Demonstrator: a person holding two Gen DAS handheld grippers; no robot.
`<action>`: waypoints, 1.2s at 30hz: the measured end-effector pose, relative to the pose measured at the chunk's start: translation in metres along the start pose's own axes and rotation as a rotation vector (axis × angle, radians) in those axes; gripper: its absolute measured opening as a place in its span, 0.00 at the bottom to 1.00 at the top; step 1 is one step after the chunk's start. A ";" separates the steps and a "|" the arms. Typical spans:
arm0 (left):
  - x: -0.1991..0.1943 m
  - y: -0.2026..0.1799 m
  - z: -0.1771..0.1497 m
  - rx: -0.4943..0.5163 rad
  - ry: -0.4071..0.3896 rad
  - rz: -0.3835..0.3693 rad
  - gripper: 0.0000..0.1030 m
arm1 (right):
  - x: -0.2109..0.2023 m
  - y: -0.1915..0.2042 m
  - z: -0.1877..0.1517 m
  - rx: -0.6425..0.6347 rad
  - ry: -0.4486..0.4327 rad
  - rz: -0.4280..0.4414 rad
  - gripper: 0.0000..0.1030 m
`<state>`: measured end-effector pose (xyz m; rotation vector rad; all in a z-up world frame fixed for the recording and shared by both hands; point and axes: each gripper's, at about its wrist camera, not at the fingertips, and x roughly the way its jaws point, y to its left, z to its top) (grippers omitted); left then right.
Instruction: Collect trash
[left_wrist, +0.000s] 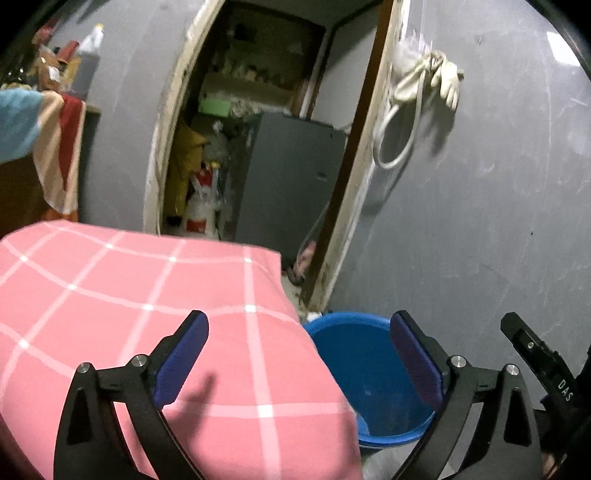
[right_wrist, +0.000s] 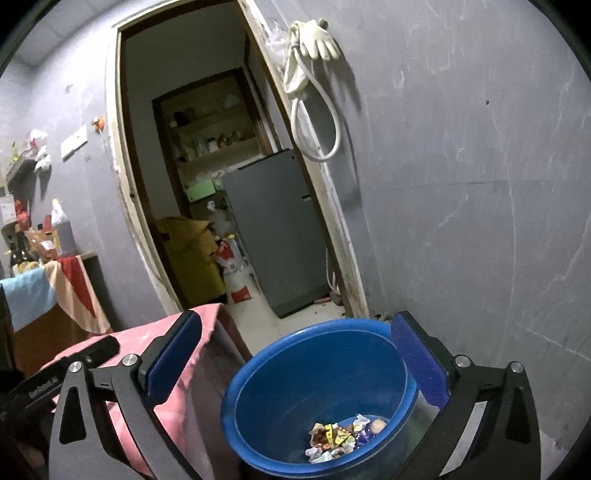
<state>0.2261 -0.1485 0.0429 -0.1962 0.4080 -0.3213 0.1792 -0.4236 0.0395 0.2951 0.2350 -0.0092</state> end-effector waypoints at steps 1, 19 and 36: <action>-0.007 0.001 0.002 0.004 -0.013 0.003 0.95 | -0.004 0.003 0.001 -0.010 -0.005 0.003 1.00; -0.119 0.019 -0.002 0.038 -0.128 0.085 0.95 | -0.093 0.068 0.004 -0.144 -0.087 0.082 1.00; -0.192 0.039 -0.042 0.035 -0.154 0.177 0.98 | -0.146 0.106 -0.029 -0.221 -0.094 0.109 1.00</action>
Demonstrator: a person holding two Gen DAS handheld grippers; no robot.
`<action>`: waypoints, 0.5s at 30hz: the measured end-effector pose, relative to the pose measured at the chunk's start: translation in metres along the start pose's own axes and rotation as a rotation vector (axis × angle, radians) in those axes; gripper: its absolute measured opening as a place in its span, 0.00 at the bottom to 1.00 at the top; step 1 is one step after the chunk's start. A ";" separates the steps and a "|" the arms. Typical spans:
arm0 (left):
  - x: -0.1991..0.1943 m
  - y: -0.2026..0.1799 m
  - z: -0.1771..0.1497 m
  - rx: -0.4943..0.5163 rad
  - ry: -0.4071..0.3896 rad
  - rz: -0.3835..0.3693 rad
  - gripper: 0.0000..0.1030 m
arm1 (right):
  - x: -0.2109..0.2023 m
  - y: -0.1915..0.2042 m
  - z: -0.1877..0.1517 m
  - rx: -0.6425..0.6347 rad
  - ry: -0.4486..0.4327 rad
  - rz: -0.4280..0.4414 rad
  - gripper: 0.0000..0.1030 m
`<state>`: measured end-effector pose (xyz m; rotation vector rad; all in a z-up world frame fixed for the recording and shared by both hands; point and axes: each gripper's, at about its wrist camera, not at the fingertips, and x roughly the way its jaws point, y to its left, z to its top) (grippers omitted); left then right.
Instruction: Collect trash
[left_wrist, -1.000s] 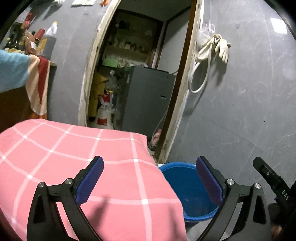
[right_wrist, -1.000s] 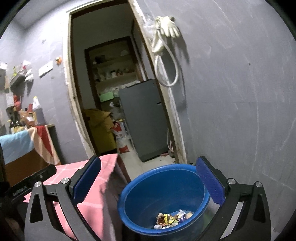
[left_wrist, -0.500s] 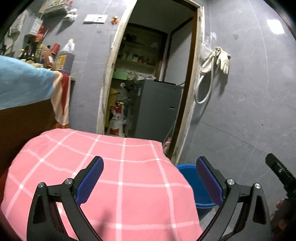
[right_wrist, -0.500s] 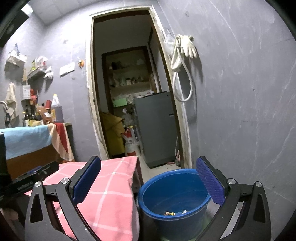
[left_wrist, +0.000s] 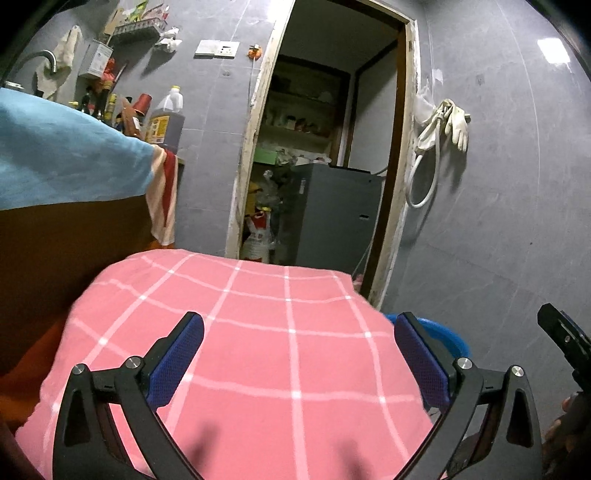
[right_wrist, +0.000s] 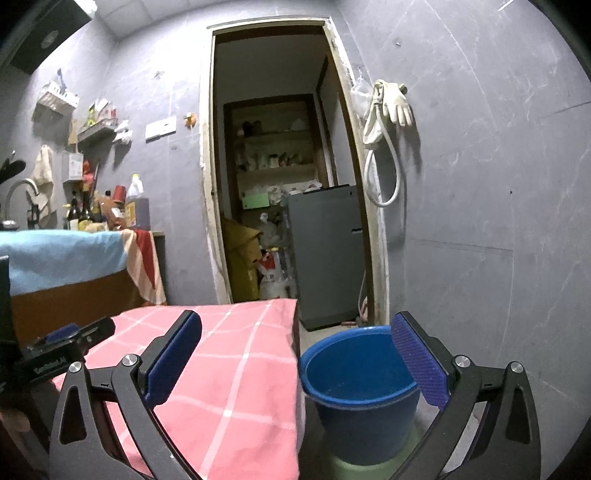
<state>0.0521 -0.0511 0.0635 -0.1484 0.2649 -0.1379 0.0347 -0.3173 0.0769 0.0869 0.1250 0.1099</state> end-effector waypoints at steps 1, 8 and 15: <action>-0.003 0.001 -0.003 0.005 0.000 0.006 0.98 | -0.002 0.003 -0.003 -0.006 0.003 -0.002 1.00; -0.022 0.010 -0.017 0.024 -0.027 0.052 0.98 | -0.013 0.010 -0.022 -0.011 0.019 -0.031 1.00; -0.032 0.013 -0.031 0.034 -0.033 0.066 0.98 | -0.022 0.013 -0.036 -0.024 0.018 -0.064 1.00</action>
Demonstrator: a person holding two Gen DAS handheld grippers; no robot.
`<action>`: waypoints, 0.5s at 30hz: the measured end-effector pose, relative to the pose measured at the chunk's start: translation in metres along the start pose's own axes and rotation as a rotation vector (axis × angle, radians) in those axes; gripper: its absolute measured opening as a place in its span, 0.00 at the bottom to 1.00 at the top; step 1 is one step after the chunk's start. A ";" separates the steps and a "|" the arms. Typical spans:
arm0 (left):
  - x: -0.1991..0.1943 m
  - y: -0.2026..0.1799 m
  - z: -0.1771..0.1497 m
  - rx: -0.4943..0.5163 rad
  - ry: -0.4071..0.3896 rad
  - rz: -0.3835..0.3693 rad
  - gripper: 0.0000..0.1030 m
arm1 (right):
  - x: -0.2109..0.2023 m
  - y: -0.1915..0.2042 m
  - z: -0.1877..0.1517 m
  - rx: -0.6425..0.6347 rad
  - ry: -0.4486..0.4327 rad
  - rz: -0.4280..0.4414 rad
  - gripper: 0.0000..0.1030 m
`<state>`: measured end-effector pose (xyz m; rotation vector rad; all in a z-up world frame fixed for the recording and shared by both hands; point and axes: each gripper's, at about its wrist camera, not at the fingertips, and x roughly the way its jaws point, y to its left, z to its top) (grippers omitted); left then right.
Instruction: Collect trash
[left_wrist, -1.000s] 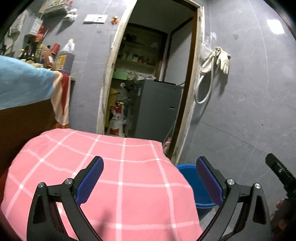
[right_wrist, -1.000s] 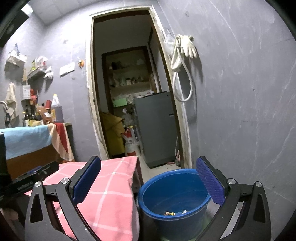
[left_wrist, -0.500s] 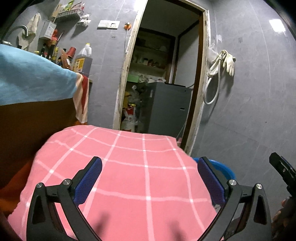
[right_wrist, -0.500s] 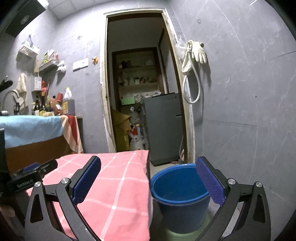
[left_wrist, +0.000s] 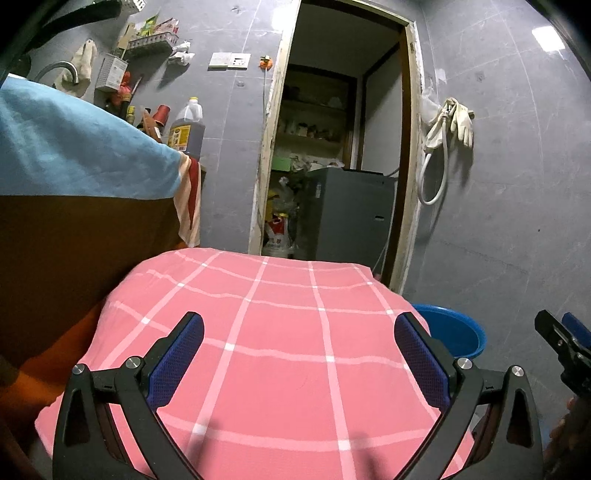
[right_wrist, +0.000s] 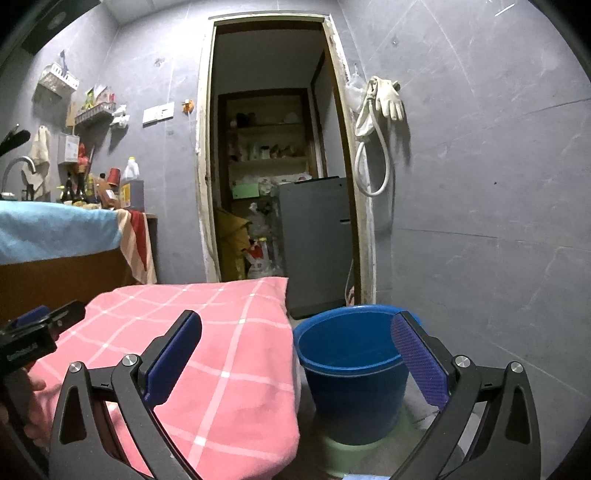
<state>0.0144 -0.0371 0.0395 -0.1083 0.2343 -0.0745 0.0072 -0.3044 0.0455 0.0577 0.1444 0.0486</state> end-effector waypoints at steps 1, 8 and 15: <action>-0.001 -0.001 -0.002 0.005 -0.003 0.003 0.98 | -0.001 0.000 -0.002 -0.003 0.001 -0.005 1.00; -0.005 -0.008 -0.016 0.044 -0.009 0.012 0.98 | -0.002 -0.005 -0.010 0.013 0.010 -0.031 1.00; -0.003 -0.007 -0.020 0.061 0.000 0.007 0.98 | 0.001 -0.004 -0.013 0.003 0.026 -0.035 1.00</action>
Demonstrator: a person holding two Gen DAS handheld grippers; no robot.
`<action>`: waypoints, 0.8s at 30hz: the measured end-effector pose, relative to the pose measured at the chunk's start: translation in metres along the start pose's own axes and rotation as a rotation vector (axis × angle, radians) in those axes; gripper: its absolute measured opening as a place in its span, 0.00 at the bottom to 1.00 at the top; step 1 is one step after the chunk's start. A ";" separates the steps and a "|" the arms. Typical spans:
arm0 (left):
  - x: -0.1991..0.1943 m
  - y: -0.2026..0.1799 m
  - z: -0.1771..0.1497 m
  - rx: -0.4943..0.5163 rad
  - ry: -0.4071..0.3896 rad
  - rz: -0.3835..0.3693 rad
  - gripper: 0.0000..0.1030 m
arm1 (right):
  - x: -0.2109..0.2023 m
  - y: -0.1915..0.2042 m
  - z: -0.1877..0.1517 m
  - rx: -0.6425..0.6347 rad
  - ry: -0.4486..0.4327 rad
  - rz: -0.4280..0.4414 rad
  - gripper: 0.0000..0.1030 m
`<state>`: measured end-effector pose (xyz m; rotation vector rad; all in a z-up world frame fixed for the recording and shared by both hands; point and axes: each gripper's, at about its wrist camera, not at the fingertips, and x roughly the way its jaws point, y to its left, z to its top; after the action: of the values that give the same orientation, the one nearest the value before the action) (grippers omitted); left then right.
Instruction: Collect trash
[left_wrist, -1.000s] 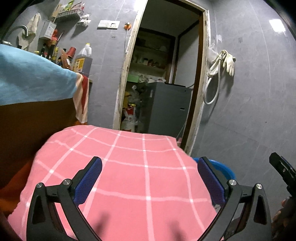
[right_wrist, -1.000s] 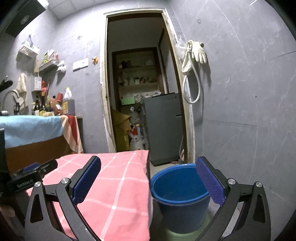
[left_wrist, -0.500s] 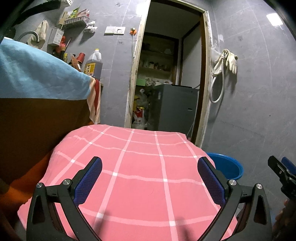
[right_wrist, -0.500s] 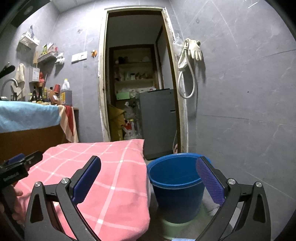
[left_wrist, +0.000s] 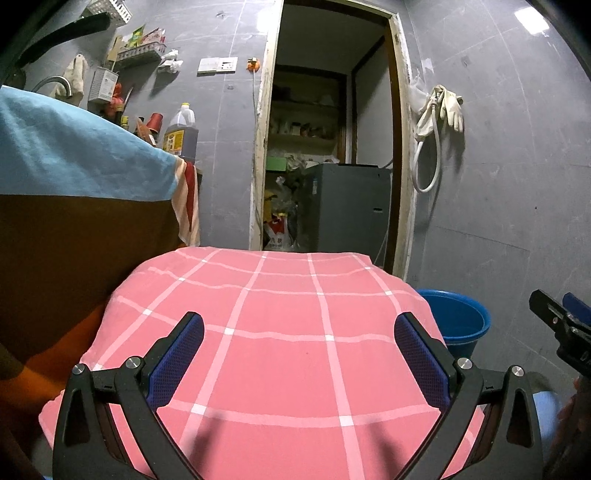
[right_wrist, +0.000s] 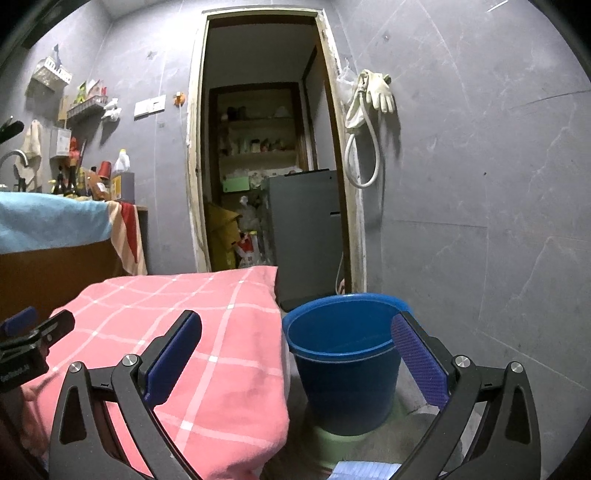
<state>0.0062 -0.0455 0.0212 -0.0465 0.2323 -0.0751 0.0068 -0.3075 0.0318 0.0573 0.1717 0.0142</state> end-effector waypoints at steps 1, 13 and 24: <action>0.000 0.001 0.000 0.000 0.001 -0.001 0.98 | 0.000 0.000 0.000 -0.002 0.001 0.000 1.00; 0.002 0.002 -0.002 0.004 0.004 -0.002 0.98 | 0.002 0.000 -0.003 -0.004 0.018 -0.003 1.00; 0.003 0.003 -0.004 0.001 0.007 -0.003 0.98 | 0.002 0.001 -0.005 -0.004 0.021 -0.004 1.00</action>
<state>0.0081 -0.0426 0.0164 -0.0453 0.2393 -0.0785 0.0083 -0.3060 0.0264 0.0524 0.1927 0.0113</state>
